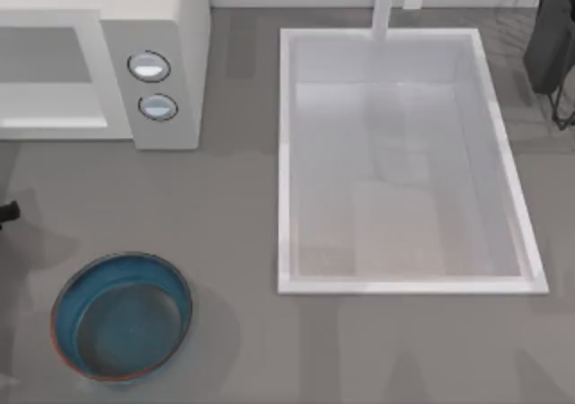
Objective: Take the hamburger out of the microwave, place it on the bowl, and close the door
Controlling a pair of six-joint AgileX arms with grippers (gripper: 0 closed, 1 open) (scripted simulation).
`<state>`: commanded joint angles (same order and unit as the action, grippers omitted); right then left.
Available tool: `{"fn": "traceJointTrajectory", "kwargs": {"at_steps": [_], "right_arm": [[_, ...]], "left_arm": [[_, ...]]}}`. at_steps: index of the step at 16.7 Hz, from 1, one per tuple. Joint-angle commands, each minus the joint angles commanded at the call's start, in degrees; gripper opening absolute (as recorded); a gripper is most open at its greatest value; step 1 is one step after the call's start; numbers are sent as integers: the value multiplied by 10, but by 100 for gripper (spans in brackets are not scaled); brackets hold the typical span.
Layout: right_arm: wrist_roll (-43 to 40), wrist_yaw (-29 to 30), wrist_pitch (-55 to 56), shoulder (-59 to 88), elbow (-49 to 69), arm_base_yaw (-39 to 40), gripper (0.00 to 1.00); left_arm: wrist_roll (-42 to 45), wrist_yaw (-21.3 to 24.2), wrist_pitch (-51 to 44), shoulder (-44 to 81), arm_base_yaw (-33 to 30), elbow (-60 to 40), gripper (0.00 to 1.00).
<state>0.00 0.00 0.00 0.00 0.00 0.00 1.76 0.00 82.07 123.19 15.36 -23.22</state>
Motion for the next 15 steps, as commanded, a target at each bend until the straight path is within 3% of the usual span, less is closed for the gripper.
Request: {"fn": "traceJointTrajectory", "kwargs": {"at_steps": [9,15], "right_arm": [[0,0,0,0,0,0,100],[0,0,0,0,0,0,100]], "left_arm": [[3,6,24,-21,5,35,0],[3,5,-110,-144,5,25,0]]}}
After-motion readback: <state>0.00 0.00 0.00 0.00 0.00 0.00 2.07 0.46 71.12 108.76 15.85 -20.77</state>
